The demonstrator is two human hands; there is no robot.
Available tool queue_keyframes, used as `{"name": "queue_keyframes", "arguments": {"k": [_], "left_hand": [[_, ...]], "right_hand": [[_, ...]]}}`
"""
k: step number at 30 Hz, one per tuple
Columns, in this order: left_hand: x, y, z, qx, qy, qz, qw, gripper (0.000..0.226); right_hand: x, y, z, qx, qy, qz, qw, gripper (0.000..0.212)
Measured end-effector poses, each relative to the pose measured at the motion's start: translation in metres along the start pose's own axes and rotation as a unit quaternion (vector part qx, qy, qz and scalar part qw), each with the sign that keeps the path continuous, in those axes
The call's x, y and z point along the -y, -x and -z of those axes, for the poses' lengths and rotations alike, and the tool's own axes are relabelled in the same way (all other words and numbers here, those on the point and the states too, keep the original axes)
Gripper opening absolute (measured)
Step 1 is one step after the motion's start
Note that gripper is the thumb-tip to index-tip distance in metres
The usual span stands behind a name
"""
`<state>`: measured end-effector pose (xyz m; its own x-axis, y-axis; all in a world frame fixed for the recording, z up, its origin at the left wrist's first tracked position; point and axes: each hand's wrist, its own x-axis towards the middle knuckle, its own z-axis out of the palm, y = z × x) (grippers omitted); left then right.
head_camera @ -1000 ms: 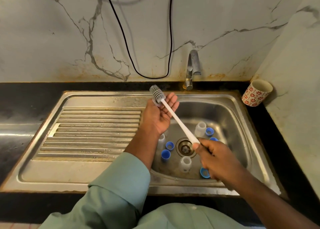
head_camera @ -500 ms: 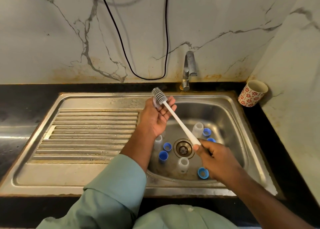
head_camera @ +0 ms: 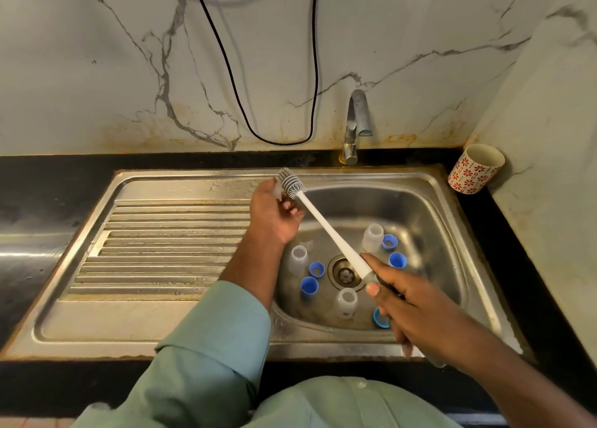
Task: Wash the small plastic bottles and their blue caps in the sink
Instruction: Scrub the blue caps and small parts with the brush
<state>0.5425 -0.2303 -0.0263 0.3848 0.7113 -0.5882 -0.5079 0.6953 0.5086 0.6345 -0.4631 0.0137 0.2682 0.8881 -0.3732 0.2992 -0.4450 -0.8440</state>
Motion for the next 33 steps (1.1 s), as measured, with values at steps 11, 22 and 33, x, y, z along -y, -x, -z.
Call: {"name": "queue_keyframes", "arguments": {"k": [11, 22, 33], "left_hand": [[-0.004, 0.007, -0.003, -0.001, 0.093, -0.013, 0.996, 0.013], [0.018, -0.004, -0.001, -0.006, -0.008, -0.194, 0.981, 0.039], [0.007, -0.018, -0.001, 0.005, -0.05, -0.263, 0.964, 0.056]], "right_hand": [[0.006, 0.003, 0.004, -0.027, 0.015, 0.012, 0.999, 0.039], [0.024, -0.005, 0.004, -0.017, -0.057, -0.034, 0.998, 0.04], [0.039, -0.003, 0.006, 0.007, -0.113, -0.033, 0.993, 0.035]]}}
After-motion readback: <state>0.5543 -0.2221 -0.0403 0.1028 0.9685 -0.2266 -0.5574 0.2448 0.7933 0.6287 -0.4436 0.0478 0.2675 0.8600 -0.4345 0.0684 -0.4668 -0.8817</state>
